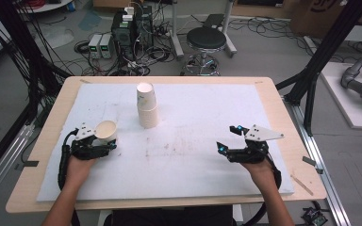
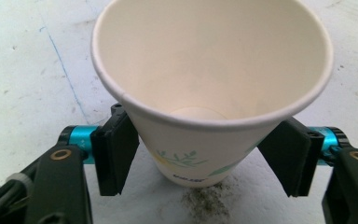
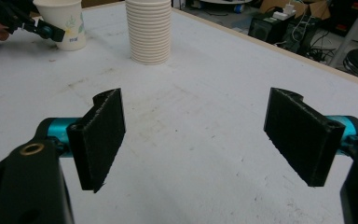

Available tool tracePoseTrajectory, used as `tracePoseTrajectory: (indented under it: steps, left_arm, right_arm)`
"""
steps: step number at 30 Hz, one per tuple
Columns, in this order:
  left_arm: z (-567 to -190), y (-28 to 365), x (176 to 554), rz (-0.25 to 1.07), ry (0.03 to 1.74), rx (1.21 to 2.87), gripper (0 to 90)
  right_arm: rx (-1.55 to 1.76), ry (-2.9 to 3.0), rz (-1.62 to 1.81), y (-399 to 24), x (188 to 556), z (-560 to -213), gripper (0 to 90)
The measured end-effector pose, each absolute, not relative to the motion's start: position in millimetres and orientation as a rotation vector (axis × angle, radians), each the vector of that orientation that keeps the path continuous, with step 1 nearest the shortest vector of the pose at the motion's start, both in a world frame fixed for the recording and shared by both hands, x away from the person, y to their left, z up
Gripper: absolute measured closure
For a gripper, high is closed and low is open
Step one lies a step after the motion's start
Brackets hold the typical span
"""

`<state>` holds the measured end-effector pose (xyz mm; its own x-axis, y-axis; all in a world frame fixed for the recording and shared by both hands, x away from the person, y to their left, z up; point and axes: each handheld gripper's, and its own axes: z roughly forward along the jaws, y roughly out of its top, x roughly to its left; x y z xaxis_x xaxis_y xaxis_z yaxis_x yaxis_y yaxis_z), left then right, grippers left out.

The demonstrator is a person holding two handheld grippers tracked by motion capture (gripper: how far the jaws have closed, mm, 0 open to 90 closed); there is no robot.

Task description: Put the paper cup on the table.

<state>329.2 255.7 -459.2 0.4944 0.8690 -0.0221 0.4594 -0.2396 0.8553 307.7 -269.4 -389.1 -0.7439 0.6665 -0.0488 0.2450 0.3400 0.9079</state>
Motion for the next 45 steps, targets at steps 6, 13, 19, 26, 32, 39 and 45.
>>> tracePoseTrajectory:
  steps: [6,13,19,26,32,39,45]
  left_arm:
    - [-453.4,265.5,320.6,0.568,1.107,1.789,20.3]
    - [-444.1,282.3,306.7,0.578,1.027,1.665,17.7]
    - [-426.2,283.1,297.9,0.662,0.929,1.584,16.6]
    - [-417.2,268.1,296.5,0.611,0.835,1.473,15.3]
    - [-416.4,245.3,300.8,0.521,0.750,1.469,14.5]
    - [-415.1,224.4,301.7,0.462,0.678,1.520,15.1]
    - [-417.5,214.5,300.9,0.456,0.658,1.553,15.5]
  right_arm:
    - [0.804,2.190,1.382,-270.3,308.7,-388.6,20.8]
    - [0.815,2.178,1.379,-274.4,307.2,-388.0,20.8]
    - [0.820,2.170,1.380,-277.3,307.7,-388.2,20.7]
    - [0.833,2.176,1.362,-280.2,309.6,-391.0,20.8]
    - [0.842,2.190,1.325,-279.2,311.8,-395.8,20.7]
    - [0.860,2.170,1.349,-283.6,310.8,-395.8,20.7]
    - [0.860,2.177,1.340,-280.7,308.7,-396.5,20.7]
